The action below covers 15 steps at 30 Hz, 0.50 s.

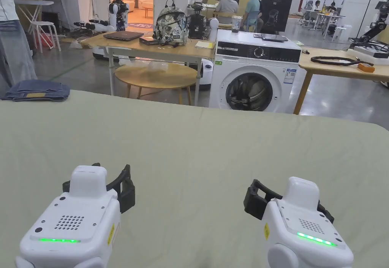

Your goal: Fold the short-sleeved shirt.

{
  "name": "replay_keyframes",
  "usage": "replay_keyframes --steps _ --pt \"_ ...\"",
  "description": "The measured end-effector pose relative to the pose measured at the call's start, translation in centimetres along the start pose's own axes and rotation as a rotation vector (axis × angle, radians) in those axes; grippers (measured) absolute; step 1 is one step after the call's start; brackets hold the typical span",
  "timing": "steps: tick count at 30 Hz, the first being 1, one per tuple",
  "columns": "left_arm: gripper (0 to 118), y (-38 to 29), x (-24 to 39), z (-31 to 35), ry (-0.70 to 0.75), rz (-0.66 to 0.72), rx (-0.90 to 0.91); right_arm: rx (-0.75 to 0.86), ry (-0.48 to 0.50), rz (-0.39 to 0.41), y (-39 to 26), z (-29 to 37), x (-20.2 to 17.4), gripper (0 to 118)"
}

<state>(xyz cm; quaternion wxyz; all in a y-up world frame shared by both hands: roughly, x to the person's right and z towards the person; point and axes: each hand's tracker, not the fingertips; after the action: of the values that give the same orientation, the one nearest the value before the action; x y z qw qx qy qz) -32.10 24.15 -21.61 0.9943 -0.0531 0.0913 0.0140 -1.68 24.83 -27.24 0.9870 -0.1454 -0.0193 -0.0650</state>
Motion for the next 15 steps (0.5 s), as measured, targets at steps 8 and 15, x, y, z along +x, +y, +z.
replay_keyframes --steps 8,15 --pt "51 -0.01 -0.13 -0.01 0.002 -0.006 -0.007 -0.017 -0.014 0.024 0.09 -0.39 -0.18 102" --pt "51 -0.16 -0.18 -0.12 -0.006 -0.011 -0.028 -0.024 -0.015 0.030 -0.20 -0.73 0.06 102"
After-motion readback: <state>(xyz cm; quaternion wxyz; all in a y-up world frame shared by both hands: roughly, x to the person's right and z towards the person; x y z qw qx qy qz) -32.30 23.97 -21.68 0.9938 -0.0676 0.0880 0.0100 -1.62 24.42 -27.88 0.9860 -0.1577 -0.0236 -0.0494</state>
